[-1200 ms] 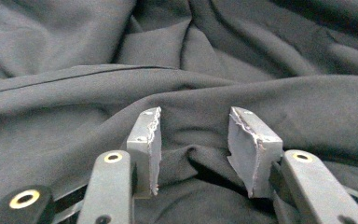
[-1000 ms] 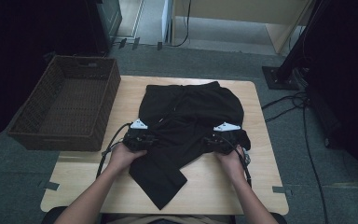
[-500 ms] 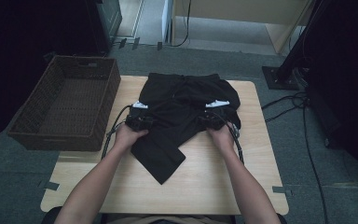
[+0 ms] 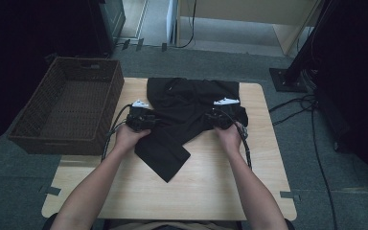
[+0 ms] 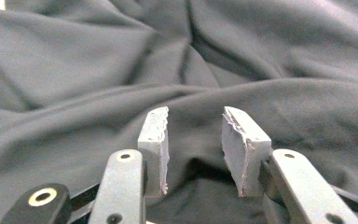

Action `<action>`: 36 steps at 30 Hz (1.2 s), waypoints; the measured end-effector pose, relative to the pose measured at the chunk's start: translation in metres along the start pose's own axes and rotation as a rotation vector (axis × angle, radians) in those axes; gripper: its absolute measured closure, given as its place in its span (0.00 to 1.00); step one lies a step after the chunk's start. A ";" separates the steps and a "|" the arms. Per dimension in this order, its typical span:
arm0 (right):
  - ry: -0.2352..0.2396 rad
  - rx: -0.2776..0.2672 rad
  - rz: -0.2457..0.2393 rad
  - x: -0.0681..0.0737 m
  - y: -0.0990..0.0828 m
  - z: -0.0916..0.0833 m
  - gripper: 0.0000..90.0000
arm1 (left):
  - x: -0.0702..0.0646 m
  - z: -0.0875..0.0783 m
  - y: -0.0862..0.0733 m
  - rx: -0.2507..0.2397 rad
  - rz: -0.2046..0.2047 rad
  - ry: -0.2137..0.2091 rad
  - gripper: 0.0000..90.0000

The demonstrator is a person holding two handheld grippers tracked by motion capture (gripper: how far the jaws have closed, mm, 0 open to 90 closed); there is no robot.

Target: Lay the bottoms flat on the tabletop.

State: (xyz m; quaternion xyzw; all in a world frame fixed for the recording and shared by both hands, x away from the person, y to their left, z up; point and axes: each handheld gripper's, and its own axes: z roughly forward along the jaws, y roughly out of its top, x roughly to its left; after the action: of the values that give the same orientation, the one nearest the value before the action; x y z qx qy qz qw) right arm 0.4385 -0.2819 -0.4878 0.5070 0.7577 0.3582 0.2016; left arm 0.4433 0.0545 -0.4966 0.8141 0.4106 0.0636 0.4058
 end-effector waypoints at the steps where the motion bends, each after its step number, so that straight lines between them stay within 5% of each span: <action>1: 0.017 -0.009 -0.001 0.004 -0.001 -0.002 0.66 | -0.003 0.003 -0.003 0.049 0.024 -0.001 0.67; 2: 0.037 0.003 -0.006 0.008 -0.002 0.000 0.66 | -0.005 0.008 -0.006 0.106 0.065 0.019 0.68; 3: 0.044 0.034 -0.031 0.013 -0.003 0.004 0.66 | -0.008 0.008 -0.010 0.075 0.092 0.030 0.69; 6: 0.020 0.110 -0.113 0.025 -0.010 0.017 0.68 | -0.005 0.007 -0.011 0.065 0.040 0.014 0.70; 11: 0.052 0.075 -0.046 0.021 -0.016 0.018 0.68 | -0.007 0.003 -0.016 0.064 0.044 -0.001 0.66; 14: 0.061 0.073 -0.055 0.020 -0.019 0.015 0.68 | -0.012 -0.001 -0.020 0.075 0.045 -0.031 0.64; 19: 0.072 0.105 -0.085 0.026 -0.031 -0.002 0.68 | -0.025 -0.012 -0.037 0.057 0.074 -0.037 0.63; 24: 0.087 0.110 -0.122 0.036 -0.055 -0.028 0.68 | -0.040 -0.026 -0.056 0.060 0.071 -0.090 0.63; 30: 0.108 0.105 -0.096 0.042 -0.085 -0.061 0.68 | -0.057 -0.035 -0.070 0.074 0.066 -0.159 0.61; 36: 0.139 0.129 -0.033 0.039 -0.105 -0.089 0.69 | -0.062 -0.043 -0.075 0.061 0.075 -0.177 0.61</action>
State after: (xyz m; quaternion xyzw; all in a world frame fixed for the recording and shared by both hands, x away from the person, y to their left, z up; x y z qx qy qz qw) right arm 0.2977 -0.3006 -0.5057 0.4804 0.7994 0.3397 0.1214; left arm 0.3378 0.0605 -0.5071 0.8434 0.3440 -0.0058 0.4126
